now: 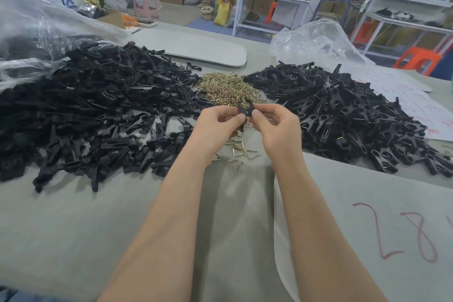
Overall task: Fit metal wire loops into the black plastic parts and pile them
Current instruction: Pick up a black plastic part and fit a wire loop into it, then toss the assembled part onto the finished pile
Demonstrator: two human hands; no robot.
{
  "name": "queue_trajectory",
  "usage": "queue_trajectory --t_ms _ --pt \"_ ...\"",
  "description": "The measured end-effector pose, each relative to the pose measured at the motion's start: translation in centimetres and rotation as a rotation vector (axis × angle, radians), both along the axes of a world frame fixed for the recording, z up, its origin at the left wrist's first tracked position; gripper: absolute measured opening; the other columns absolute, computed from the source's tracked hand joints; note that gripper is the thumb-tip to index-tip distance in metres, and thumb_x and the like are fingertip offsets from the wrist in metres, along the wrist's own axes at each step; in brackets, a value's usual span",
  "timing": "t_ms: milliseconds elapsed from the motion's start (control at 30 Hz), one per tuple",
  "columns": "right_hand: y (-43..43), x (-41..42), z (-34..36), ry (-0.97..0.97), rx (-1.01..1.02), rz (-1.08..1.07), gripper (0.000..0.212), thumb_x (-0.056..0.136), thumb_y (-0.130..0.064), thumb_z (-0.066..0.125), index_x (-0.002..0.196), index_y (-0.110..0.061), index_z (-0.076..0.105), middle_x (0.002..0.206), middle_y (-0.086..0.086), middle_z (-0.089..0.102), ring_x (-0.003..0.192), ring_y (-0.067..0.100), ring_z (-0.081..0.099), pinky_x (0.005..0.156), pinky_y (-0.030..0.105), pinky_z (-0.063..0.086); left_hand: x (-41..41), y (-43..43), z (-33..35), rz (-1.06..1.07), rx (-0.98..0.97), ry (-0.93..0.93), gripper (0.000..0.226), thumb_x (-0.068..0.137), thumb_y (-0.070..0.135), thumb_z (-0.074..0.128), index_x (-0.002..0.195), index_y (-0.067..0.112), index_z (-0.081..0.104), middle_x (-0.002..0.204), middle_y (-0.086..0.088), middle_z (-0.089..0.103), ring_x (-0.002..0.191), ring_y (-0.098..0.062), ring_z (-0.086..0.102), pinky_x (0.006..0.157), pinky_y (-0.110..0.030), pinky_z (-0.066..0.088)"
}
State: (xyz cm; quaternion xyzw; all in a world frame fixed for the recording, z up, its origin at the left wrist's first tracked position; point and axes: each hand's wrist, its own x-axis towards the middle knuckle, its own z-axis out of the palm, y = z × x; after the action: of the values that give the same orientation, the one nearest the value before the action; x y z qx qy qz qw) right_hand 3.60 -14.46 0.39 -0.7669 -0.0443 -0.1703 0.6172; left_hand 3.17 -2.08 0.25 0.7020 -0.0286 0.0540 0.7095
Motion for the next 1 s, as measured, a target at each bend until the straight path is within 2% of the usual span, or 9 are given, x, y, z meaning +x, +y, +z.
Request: queue_trajectory --t_ms 267,400,467,533,600,700,767,867,1000 --pt "-0.1 0.0 0.0 -0.014 -0.037 0.009 0.008 0.087 -0.010 0.064 0.089 -0.018 0.065 0.086 0.000 0.069 0.086 0.017 0.067 0.088 0.039 0.054 -0.3 0.1 0.3 0.027 0.084 0.001 0.024 0.089 0.015 0.065 0.076 0.035 0.064 0.070 0.015 0.068 0.071 -0.002 0.062 0.068 -0.015 0.052" --pt "0.2 -0.1 0.0 -0.024 -0.056 0.008 0.009 0.087 -0.010 0.064 0.089 -0.019 0.063 0.083 -0.004 0.067 0.082 0.014 0.066 0.086 0.039 0.054 -0.4 0.0 0.5 0.057 0.113 -0.002 0.018 0.089 0.014 0.064 0.081 0.030 0.064 0.076 0.004 0.066 0.073 -0.009 0.060 0.080 -0.029 0.053" --pt "0.6 -0.3 0.0 -0.005 -0.013 0.022 0.012 0.087 -0.011 0.065 0.093 -0.021 0.059 0.087 0.002 0.067 0.085 0.022 0.066 0.085 0.042 0.053 -0.5 0.0 0.8 0.108 0.067 0.002 0.007 0.089 0.015 0.064 0.094 0.019 0.067 0.082 0.003 0.066 0.077 -0.011 0.061 0.083 -0.031 0.053" --pt "0.9 -0.4 0.0 0.036 -0.002 0.020 0.017 0.087 -0.017 0.065 0.090 -0.027 0.052 0.086 0.003 0.064 0.077 0.024 0.063 0.078 0.041 0.053 -0.2 0.6 1.1 0.228 0.014 0.003 0.021 0.090 0.020 0.063 0.110 0.013 0.064 0.096 0.003 0.068 0.089 -0.011 0.064 0.086 -0.028 0.054" --pt "1.4 -0.5 0.0 0.086 -0.032 0.038 0.018 0.087 -0.020 0.066 0.084 -0.027 0.049 0.083 0.002 0.061 0.068 0.018 0.056 0.070 0.037 0.049 0.0 1.5 1.3 0.375 -0.090 -0.013 0.026 0.091 0.022 0.062 0.115 0.013 0.062 0.105 0.002 0.067 0.097 -0.011 0.064 0.083 -0.024 0.054" --pt "2.7 -0.9 -0.3 0.171 -0.008 0.133 0.016 0.085 -0.015 0.068 0.079 -0.019 0.053 0.075 0.002 0.062 0.062 0.013 0.058 0.071 0.037 0.053 0.1 2.4 1.7 0.520 -0.315 -0.059 0.016 0.092 0.021 0.061 0.107 0.016 0.063 0.104 0.001 0.068 0.094 -0.008 0.064 0.072 -0.016 0.051" --pt "4.1 -1.2 -0.7 0.206 0.061 0.274 0.009 0.085 -0.007 0.066 0.088 -0.014 0.061 0.079 -0.001 0.066 0.075 0.013 0.064 0.082 0.036 0.055 0.1 2.4 1.7 0.585 -0.367 -0.086 0.008 0.093 0.019 0.060 0.100 0.018 0.062 0.100 0.000 0.068 0.090 -0.008 0.063 0.073 -0.017 0.049" --pt "5.3 -1.6 -1.1 0.192 0.046 0.514 0.042 0.088 0.005 0.055 0.127 -0.010 0.055 0.119 0.000 0.061 0.107 0.009 0.058 0.098 0.030 0.046 0.3 2.6 1.5 0.681 -0.351 -0.114 0.022 0.093 0.019 0.059 0.111 0.008 0.062 0.102 -0.002 0.068 0.089 -0.005 0.063 0.081 -0.018 0.050" --pt "4.8 -1.4 -1.6 0.061 -0.370 0.470 0.063 0.087 0.010 0.041 0.142 -0.021 0.038 0.147 -0.001 0.039 0.137 0.012 0.033 0.114 0.036 0.030 0.4 3.0 1.4 0.868 -0.273 -0.201 0.011 0.092 0.019 0.060 0.102 0.016 0.061 0.092 0.010 0.064 0.083 0.004 0.060 0.075 -0.008 0.046"
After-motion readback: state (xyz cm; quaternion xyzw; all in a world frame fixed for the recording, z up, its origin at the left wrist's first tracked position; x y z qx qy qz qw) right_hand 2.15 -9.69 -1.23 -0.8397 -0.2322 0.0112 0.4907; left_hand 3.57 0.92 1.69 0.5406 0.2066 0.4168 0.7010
